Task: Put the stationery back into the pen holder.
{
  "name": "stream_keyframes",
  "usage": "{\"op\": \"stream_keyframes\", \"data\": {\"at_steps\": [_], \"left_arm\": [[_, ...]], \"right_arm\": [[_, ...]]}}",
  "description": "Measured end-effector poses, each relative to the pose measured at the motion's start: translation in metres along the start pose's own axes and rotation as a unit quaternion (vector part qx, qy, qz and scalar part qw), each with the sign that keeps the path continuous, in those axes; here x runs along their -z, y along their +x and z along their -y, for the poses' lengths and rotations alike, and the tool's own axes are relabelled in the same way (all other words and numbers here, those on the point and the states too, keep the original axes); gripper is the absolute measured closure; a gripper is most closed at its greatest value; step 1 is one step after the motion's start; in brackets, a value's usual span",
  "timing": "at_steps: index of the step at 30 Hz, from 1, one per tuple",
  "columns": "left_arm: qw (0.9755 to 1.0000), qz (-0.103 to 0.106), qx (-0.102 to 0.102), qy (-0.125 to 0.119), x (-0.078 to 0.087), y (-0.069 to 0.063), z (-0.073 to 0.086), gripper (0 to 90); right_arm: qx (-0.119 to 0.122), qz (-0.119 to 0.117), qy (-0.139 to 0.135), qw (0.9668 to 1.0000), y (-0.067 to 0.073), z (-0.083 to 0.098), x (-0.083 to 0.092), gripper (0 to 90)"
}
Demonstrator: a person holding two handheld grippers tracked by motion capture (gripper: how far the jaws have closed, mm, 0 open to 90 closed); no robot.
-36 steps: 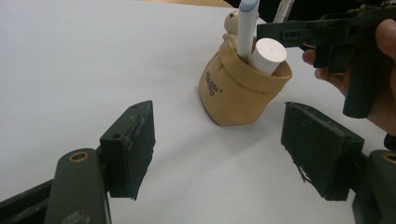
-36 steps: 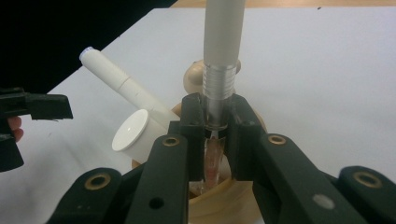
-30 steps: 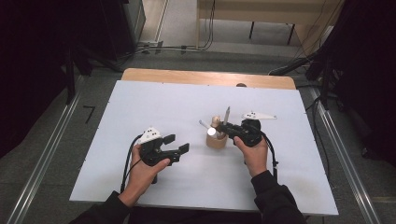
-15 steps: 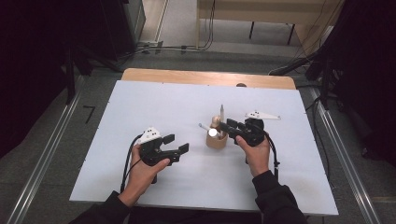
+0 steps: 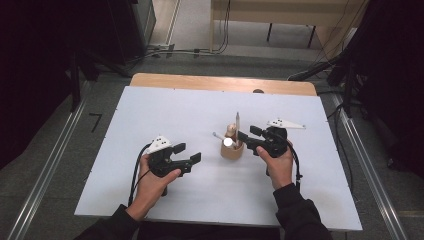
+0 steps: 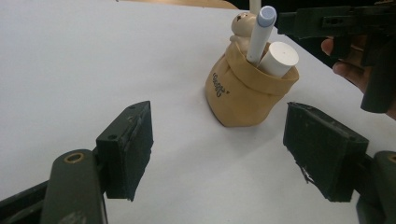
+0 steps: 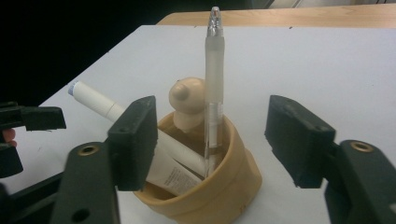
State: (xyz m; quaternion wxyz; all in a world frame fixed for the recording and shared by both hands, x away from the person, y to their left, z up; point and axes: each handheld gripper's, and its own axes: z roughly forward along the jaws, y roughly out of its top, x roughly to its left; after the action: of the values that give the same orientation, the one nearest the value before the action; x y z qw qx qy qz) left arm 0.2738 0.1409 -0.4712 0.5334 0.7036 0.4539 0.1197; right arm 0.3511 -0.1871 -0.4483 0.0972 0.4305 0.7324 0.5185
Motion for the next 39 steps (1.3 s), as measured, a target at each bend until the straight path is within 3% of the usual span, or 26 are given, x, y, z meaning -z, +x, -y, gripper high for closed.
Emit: {"op": "stream_keyframes", "data": {"at_steps": [12,32,39], "left_arm": [[0.9999,-0.011,0.004,0.001,0.0,0.003,0.0,22.6],[0.9993,-0.027,0.024,-0.001,0.006,0.015,-0.002,19.1],[0.999,-0.037,0.022,-0.005,0.011,0.019,-0.002,18.5]], "right_arm": [[0.003,0.016,0.004,0.9999,-0.003,0.003,0.011,18.1],[-0.002,0.035,0.006,0.9993,-0.01,0.012,0.027,17.0],[0.0,0.036,0.009,0.9993,-0.009,0.014,0.028,17.1]]}}
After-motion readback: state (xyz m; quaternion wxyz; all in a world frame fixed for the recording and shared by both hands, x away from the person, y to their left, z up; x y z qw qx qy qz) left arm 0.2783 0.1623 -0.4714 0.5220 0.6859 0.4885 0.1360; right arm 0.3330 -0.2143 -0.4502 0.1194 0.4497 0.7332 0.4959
